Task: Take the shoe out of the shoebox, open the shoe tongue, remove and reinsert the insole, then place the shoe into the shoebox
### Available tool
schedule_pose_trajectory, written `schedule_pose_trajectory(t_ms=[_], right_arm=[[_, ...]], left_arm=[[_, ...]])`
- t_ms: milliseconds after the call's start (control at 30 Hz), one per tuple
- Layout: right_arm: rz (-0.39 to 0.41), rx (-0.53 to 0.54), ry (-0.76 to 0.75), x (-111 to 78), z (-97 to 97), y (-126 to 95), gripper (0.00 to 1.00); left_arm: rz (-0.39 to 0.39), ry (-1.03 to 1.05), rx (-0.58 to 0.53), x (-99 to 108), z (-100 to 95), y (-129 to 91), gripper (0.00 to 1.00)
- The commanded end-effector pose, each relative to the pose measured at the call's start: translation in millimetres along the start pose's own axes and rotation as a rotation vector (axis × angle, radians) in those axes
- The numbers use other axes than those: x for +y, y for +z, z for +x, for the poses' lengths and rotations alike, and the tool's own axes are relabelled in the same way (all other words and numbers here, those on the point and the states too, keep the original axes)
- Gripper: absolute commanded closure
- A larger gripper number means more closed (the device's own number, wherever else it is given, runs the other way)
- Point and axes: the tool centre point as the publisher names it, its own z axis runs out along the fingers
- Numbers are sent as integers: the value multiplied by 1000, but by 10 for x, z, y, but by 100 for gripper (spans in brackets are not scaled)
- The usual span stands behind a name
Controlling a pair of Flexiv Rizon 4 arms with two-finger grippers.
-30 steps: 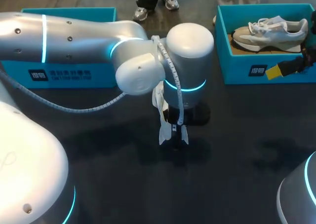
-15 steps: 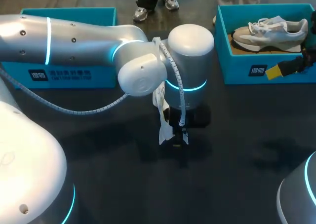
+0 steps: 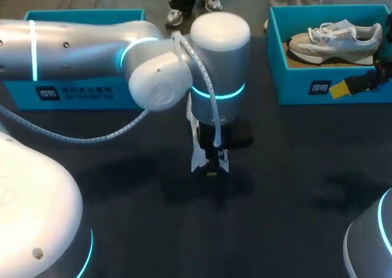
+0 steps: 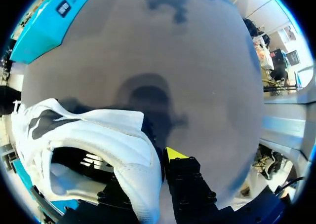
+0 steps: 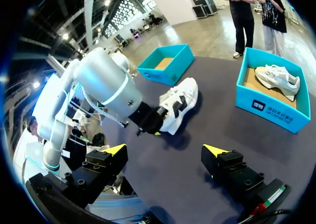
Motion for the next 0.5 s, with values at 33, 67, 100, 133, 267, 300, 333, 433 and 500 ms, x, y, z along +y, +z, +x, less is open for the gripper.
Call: schedule_pose_trajectory(t_ms=[33, 67, 100, 133, 267, 300, 333, 433, 500], right_arm=[[5, 0, 1, 23, -12, 14, 0], [5, 0, 1, 23, -12, 14, 0], [5, 0, 1, 23, -12, 14, 0], [5, 0, 1, 23, -12, 14, 0], [5, 0, 1, 23, -12, 14, 0], [5, 0, 1, 23, -12, 14, 0], [5, 0, 1, 23, -12, 14, 0], [5, 0, 1, 23, -12, 14, 0], [5, 0, 1, 23, -12, 14, 0]], left_arm=[[-27, -25, 19, 85, 41, -528, 100], [-18, -32, 33, 92, 36, -590, 100], [-15, -41, 47, 117, 44, -662, 100], [-26, -41, 50, 122, 45, -726, 100], [-18, -38, 58, 142, 157, -972, 100], [-30, -42, 57, 146, 160, -1024, 100], [-26, -37, 48, 146, 171, -1070, 100], [-20, -40, 38, 158, 195, -1242, 100], [-20, -44, 22, 166, 212, -1364, 100]])
